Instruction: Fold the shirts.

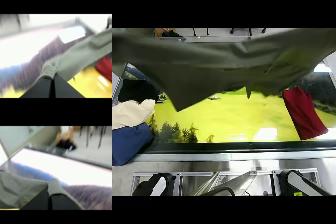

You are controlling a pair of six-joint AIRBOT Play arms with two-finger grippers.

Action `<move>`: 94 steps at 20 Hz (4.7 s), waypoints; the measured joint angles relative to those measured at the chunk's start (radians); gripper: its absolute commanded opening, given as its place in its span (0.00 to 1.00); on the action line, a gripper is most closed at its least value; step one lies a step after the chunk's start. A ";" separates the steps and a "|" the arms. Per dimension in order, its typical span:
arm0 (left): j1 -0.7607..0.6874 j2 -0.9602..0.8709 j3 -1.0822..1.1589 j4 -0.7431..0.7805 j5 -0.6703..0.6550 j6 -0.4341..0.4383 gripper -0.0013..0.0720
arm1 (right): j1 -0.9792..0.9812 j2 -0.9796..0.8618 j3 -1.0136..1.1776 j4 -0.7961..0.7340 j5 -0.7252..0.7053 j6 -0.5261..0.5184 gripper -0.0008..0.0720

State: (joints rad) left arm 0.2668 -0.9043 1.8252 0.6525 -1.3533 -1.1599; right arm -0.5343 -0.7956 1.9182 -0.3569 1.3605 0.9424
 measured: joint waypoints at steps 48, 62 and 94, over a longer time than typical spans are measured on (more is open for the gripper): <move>-0.263 -1.105 0.101 0.646 0.021 -0.253 0.03 | 0.342 -0.911 0.016 -0.740 -0.179 0.057 0.04; -0.273 -1.134 0.175 0.666 -0.067 -0.284 0.97 | 0.321 -0.905 0.014 -0.752 -0.145 0.201 0.69; -0.188 -0.594 -0.772 0.423 0.203 -0.171 0.04 | -0.023 -0.292 -0.891 -0.648 0.141 0.358 0.59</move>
State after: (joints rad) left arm 0.0784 -1.4982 1.0534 1.0756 -1.1500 -1.3308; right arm -0.5568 -1.0874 1.0271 -1.0050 1.5017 1.3003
